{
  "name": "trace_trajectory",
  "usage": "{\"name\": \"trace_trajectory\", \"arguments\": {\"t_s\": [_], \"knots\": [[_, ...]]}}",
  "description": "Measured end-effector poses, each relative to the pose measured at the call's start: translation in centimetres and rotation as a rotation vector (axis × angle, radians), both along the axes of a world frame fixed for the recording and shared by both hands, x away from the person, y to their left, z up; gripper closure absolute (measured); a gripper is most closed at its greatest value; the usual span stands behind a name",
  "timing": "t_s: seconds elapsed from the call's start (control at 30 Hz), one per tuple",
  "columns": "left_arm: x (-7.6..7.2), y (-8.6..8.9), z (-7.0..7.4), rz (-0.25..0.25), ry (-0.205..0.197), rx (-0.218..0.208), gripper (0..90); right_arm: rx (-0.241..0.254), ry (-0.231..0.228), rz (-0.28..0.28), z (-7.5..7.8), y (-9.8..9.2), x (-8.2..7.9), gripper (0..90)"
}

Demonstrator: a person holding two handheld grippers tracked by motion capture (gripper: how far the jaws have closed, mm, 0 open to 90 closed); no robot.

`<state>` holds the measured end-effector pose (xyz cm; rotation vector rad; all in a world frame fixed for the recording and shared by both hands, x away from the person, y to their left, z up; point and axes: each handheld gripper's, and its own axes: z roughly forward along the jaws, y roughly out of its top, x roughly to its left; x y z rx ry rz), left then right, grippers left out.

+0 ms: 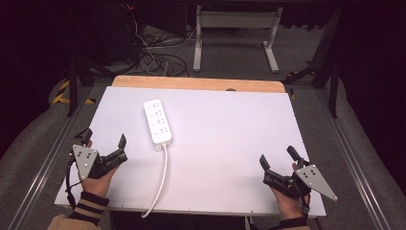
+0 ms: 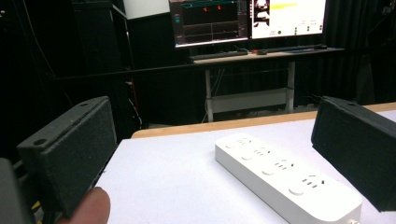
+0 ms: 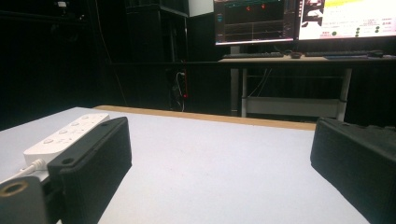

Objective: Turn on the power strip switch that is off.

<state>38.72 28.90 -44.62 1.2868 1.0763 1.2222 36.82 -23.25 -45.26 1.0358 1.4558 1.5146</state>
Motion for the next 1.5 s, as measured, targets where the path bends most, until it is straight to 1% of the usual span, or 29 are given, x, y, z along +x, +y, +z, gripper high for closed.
{"name": "trace_trajectory", "arguments": {"t_s": [0.27, 0.43, 0.67, 0.73, 0.87, 1.1, 1.5], "knots": [[0.01, 0.03, -0.03, 0.004, 0.0, 0.009, 0.5, 0.001, 0.001, 0.001, 0.02, 0.0, -0.05, 5.7], [-0.1, 0.2, -0.19, 0.004, 0.006, 0.01, 0.5, 0.003, 0.002, 0.0, 0.05, 0.09, 0.06, 5.7], [-0.27, 0.43, -0.15, 0.013, 0.004, 0.012, 0.5, -0.002, -0.001, 0.015, 0.09, 0.41, 0.17, 5.7], [-0.24, 0.38, -0.18, 0.011, 0.007, 0.007, 0.5, 0.0, 0.001, 0.015, 0.08, 0.41, 0.18, 5.7], [-0.13, 0.32, -0.23, 0.006, 0.011, 0.016, 0.5, 0.0, 0.0, 0.011, 0.1, 0.32, 0.14, 5.7], [0.04, 0.19, -0.24, 0.001, 0.018, 0.021, 0.6, -0.001, 0.0, 0.007, 0.09, 0.24, 0.02, 5.7], [0.16, 0.07, -0.26, -0.006, 0.022, 0.019, 0.6, -0.003, -0.001, 0.005, 0.08, 0.18, -0.05, 5.8]]}}
